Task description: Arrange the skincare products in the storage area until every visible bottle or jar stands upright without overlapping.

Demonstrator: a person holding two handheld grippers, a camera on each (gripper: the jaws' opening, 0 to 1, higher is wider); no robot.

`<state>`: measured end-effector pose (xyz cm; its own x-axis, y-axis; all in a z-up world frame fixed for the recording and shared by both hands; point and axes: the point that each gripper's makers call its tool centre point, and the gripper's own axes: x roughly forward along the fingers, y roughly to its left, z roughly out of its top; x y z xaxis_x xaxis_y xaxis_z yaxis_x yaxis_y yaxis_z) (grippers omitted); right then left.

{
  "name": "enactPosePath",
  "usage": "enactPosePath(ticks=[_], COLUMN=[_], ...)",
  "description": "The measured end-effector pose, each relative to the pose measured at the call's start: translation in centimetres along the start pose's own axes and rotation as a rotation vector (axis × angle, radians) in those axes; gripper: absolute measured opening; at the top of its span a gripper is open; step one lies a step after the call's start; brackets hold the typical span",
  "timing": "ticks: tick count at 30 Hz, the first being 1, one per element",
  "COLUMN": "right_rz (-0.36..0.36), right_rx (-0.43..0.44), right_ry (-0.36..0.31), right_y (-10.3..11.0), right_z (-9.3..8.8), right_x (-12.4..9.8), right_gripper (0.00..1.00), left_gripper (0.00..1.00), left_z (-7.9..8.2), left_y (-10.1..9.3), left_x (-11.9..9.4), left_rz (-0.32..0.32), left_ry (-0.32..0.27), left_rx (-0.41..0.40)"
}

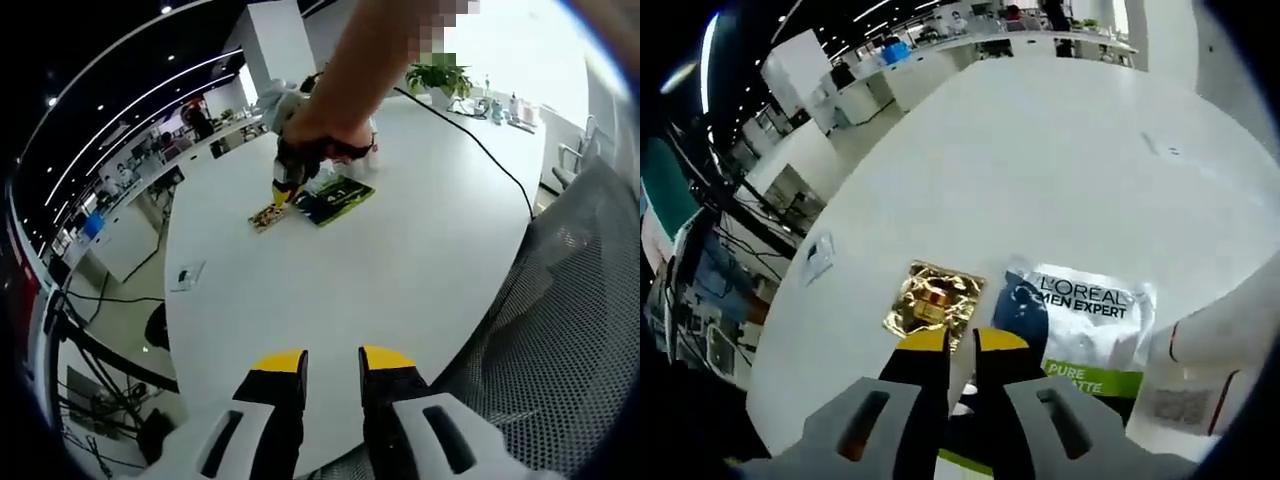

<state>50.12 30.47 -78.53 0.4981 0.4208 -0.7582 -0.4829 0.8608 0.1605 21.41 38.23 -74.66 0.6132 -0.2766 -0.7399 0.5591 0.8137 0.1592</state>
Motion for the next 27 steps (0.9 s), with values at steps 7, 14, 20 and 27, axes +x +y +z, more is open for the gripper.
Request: enactPosePath(ticks=[7,14,20,27], right_rz=[0.083,0.059,0.091,0.282], right_rx=[-0.273,-0.295,-0.342,-0.378], right_ry=[0.015,0.055,-0.030,-0.049], right_y=[3.9,2.4,3.7,13.4], right_z=[0.5,0.0,2.1,4.7], right_x=[2.0,3.3,2.9,5.6], right_gripper=[0.12,0.11,0.13,0.38], left_gripper=[0.21,0.21,0.20,0.20], left_z=[-0.2,-0.5,-0.5,-0.7], left_y=[0.1,0.1,0.1,0.1], left_x=[0.0,0.1,0.1,0.1], left_rz=[0.006,0.005,0.006,0.010], left_ry=[0.005,0.018,0.018,0.026], left_rx=[0.004,0.012,0.016,0.016])
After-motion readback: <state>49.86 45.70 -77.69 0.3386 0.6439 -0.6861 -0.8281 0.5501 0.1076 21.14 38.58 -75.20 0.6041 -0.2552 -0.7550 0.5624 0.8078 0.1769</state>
